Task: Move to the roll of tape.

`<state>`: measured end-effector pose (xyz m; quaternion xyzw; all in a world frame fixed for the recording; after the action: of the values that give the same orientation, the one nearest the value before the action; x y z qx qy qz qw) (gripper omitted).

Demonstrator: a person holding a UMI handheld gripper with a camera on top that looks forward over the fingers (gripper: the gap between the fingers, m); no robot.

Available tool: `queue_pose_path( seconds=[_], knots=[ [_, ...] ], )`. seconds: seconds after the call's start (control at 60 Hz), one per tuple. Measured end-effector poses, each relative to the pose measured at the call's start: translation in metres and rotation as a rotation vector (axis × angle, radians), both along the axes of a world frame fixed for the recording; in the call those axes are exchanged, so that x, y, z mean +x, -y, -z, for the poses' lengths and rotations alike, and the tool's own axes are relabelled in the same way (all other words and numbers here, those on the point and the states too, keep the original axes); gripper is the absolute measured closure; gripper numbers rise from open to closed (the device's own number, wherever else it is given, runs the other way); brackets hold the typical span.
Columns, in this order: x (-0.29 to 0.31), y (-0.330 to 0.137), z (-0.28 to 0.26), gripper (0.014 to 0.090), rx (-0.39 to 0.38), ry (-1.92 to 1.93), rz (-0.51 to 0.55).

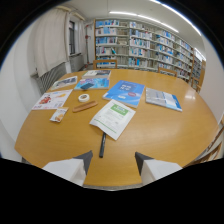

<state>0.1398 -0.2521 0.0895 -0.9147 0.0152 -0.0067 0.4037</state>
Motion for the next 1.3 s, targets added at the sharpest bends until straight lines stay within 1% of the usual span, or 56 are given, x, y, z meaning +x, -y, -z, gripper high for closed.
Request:
queue_pose_path(
  seconds=[0.017,0.033,0.1,0.117,0.15,0.333,0.467,0.65,0.783,1.067,1.3],
  knots=[
    [0.023,0.002,-0.006,0.0204,-0.002,0.001,-0.009],
    [-0.001,-0.001,-0.001,0.0209,0.001,-0.001,-0.002],
    [-0.002,-0.003,-0.004,0.0203,0.001,-0.006,-0.008],
    [0.016,0.002,-0.008,0.0201,0.0,-0.008,-0.017],
    [0.017,0.001,-0.01,0.0201,0.003,-0.009,-0.022],
    [-0.024,-0.014,-0.014,0.0201,0.014,-0.021,-0.064],
    [-0.062,-0.038,-0.01,0.0201,0.017,-0.041,-0.093],
    [-0.107,-0.092,-0.002,0.0201,0.015,-0.044,-0.1],
    [-0.125,-0.145,0.004,0.0201,0.017,-0.025,-0.069],
    [-0.143,-0.253,0.026,0.0206,-0.004,0.006,-0.011],
    [-0.149,-0.31,0.044,0.0202,-0.031,0.02,0.013]
  ],
)
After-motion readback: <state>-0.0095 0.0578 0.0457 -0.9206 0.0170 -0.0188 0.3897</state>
